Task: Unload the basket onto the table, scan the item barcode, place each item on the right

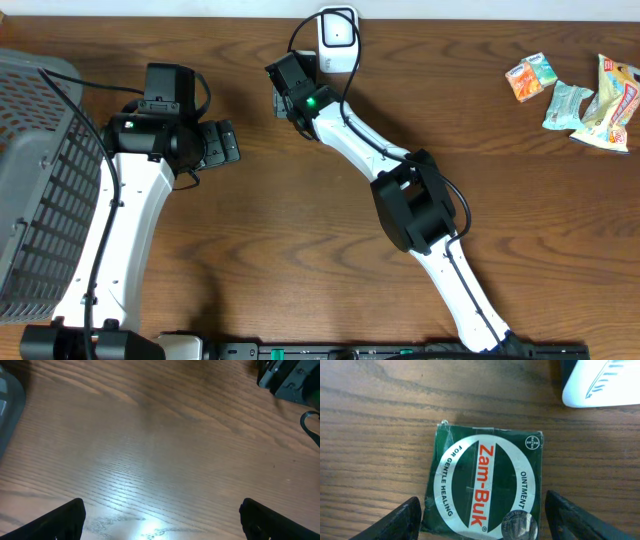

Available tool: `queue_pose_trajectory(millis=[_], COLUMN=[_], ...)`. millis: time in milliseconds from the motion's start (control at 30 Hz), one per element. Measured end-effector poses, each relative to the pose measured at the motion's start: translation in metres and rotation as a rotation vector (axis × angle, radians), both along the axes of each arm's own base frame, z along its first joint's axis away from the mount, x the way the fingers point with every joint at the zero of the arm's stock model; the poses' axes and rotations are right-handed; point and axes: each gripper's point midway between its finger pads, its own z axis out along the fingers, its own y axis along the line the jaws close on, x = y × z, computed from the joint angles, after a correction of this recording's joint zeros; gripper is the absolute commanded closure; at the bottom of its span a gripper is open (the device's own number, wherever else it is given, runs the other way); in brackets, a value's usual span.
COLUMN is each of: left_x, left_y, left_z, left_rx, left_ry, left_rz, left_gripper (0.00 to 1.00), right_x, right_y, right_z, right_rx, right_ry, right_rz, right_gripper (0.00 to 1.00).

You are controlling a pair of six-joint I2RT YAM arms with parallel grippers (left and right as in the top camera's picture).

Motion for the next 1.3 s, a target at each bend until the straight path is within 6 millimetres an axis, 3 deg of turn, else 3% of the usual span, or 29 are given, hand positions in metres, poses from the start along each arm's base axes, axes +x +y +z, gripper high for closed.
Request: queue_pose_trajectory(millis=[300, 433, 767, 967, 1067, 1133, 1167, 1233, 1300], left_x=[0.000, 0.000, 0.000, 0.000, 0.000, 0.000, 0.000, 0.000, 0.000], left_y=[0.000, 0.000, 0.000, 0.000, 0.000, 0.000, 0.000, 0.000, 0.000], left_z=[0.000, 0.000, 0.000, 0.000, 0.000, 0.000, 0.000, 0.000, 0.000], left_rx=[0.000, 0.000, 0.000, 0.000, 0.000, 0.000, 0.000, 0.000, 0.000], left_ry=[0.000, 0.000, 0.000, 0.000, 0.000, 0.000, 0.000, 0.000, 0.000], left_rz=[0.000, 0.000, 0.000, 0.000, 0.000, 0.000, 0.000, 0.000, 0.000], left_gripper=[0.02, 0.02, 0.02, 0.02, 0.02, 0.02, 0.02, 0.02, 0.02], right_x=[0.003, 0.002, -0.005, -0.031, -0.049, -0.064, -0.072, -0.083, -0.092], right_y=[0.001, 0.001, -0.006, -0.032, -0.055, -0.070, -0.079, -0.096, -0.111], right_z=[-0.006, -0.007, -0.008, -0.001, 0.009, 0.014, 0.018, 0.021, 0.019], right_rx=[-0.022, -0.046, -0.121, -0.221, -0.325, -0.399, -0.436, -0.486, -0.518], right_ry=[-0.012, -0.016, 0.017, 0.143, 0.223, 0.288, 0.322, 0.384, 0.442], right_rz=[0.021, 0.052, 0.108, 0.135, 0.213, 0.276, 0.309, 0.351, 0.370], right_gripper=[0.29, 0.44, 0.48, 0.49, 0.55, 0.53, 0.41, 0.01, 0.01])
